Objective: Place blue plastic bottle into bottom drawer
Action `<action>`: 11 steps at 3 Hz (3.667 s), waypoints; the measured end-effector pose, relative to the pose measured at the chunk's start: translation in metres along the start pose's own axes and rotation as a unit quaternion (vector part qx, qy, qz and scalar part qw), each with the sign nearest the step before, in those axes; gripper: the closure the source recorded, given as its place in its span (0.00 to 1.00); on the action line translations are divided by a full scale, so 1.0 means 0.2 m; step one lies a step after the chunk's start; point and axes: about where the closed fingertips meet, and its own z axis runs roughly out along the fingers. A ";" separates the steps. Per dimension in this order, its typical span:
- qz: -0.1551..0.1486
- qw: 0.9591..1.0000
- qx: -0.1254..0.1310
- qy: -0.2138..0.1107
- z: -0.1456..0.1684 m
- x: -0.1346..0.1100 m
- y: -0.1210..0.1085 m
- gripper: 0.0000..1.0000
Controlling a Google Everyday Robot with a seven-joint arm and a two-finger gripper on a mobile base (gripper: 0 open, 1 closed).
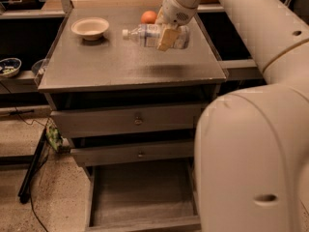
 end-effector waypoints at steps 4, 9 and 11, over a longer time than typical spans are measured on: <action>0.001 1.000 0.006 0.002 -0.02 -0.05 0.19 1.00; 0.023 0.999 -0.023 -0.002 -0.06 -0.09 0.95 1.00; 0.039 0.998 -0.043 -0.001 0.09 -0.05 1.07 1.00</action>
Offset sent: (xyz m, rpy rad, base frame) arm -0.0226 -0.0021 0.0173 0.0325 -0.0422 -0.0232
